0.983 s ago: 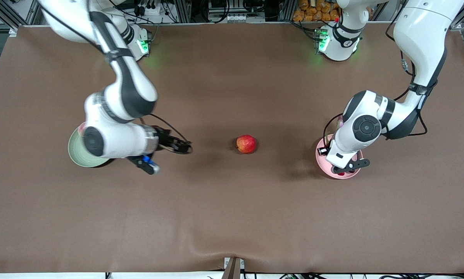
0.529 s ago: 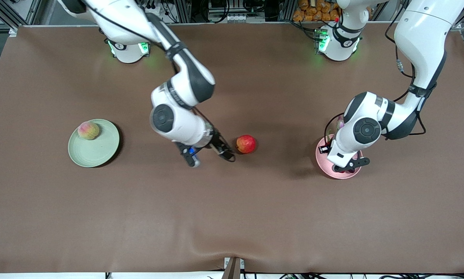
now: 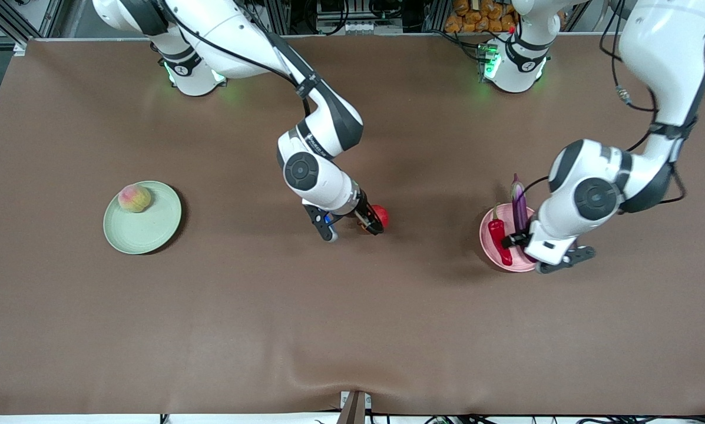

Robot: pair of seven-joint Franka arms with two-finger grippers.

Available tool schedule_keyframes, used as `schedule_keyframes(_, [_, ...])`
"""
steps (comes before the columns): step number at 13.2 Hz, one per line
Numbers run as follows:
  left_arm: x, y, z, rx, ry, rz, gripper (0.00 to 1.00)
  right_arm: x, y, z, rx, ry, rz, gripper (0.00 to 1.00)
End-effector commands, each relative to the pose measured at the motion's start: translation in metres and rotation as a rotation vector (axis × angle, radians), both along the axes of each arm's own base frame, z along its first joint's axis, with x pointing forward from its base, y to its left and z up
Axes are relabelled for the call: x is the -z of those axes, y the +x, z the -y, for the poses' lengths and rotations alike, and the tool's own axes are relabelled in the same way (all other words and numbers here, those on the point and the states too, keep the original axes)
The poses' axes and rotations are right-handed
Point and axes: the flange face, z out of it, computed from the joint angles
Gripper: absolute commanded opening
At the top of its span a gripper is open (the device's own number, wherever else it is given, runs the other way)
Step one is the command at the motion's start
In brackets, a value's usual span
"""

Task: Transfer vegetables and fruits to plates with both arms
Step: 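Release the chili on the pink plate while the right gripper grasps the pomegranate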

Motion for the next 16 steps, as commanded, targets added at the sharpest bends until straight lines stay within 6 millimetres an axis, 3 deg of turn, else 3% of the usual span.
schedule_keyframes(1, [-0.089, 0.007, -0.018, -0.044, 0.044, 0.063, 1.0, 0.006, 0.002, -0.009, 0.015, -0.006, 0.018, 1.0])
schedule_keyframes(4, [-0.161, 0.008, -0.025, -0.063, 0.081, 0.088, 1.0, 0.028, -0.001, -0.01, -0.013, -0.049, 0.039, 1.0])
schedule_keyframes(8, [-0.224, 0.003, -0.036, 0.035, 0.029, 0.063, 1.0, 0.053, -0.003, -0.011, -0.01, -0.06, 0.053, 1.0])
schedule_keyframes(9, [-0.232, 0.003, -0.042, 0.045, 0.021, 0.052, 1.0, 0.055, -0.003, -0.011, -0.009, -0.061, 0.053, 0.82])
schedule_keyframes(10, [-0.237, 0.002, -0.042, 0.065, 0.021, 0.05, 1.0, 0.055, 0.0, -0.009, -0.001, -0.059, 0.053, 0.47])
schedule_keyframes(12, [-0.258, -0.006, -0.039, 0.13, -0.001, 0.073, 1.0, 0.053, 0.004, -0.005, -0.001, -0.06, 0.056, 0.09])
schedule_keyframes(13, [-0.264, -0.008, -0.043, 0.146, -0.018, 0.076, 1.0, 0.048, 0.01, 0.002, -0.006, -0.064, 0.05, 0.0])
schedule_keyframes(14, [-0.275, -0.014, -0.052, 0.143, -0.026, 0.088, 1.0, 0.041, 0.025, 0.018, 0.001, -0.077, 0.001, 0.0])
schedule_keyframes(16, [-0.293, -0.027, -0.07, 0.153, -0.051, 0.095, 1.0, 0.0, 0.047, 0.043, -0.105, -0.12, -0.122, 0.0])
